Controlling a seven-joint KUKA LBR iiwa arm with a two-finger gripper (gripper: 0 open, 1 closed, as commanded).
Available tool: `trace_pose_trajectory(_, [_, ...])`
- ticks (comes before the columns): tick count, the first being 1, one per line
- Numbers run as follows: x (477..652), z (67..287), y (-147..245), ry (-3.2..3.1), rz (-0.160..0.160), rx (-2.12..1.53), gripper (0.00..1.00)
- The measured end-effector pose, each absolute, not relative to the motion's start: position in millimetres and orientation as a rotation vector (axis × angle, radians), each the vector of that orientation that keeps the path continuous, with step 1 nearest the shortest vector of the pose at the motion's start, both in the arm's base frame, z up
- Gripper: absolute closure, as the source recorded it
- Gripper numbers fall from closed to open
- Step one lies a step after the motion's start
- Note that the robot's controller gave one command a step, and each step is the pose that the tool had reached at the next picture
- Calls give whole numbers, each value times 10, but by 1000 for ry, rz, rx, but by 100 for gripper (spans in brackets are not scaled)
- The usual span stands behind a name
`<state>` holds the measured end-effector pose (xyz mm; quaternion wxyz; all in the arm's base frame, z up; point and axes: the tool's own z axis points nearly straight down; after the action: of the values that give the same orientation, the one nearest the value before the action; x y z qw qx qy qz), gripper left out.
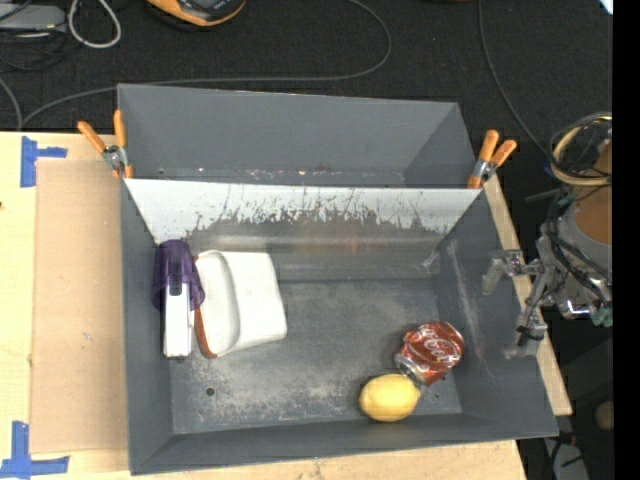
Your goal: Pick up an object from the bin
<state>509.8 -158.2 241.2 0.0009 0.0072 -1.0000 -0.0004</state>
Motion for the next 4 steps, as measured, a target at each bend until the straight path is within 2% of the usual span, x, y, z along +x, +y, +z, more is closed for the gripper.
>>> trace_pose_trajectory(1, [5098,2411,-1582,-3140,-1,23,0])
trace_pose_trajectory(2, [5038,1819,-1386,-3134,-6,-20,0])
trace_pose_trajectory(3, [5305,1578,-1154,-3147,0,-37,0])
trace_pose_trajectory(4, [5081,946,-979,-3133,-3,-76,0])
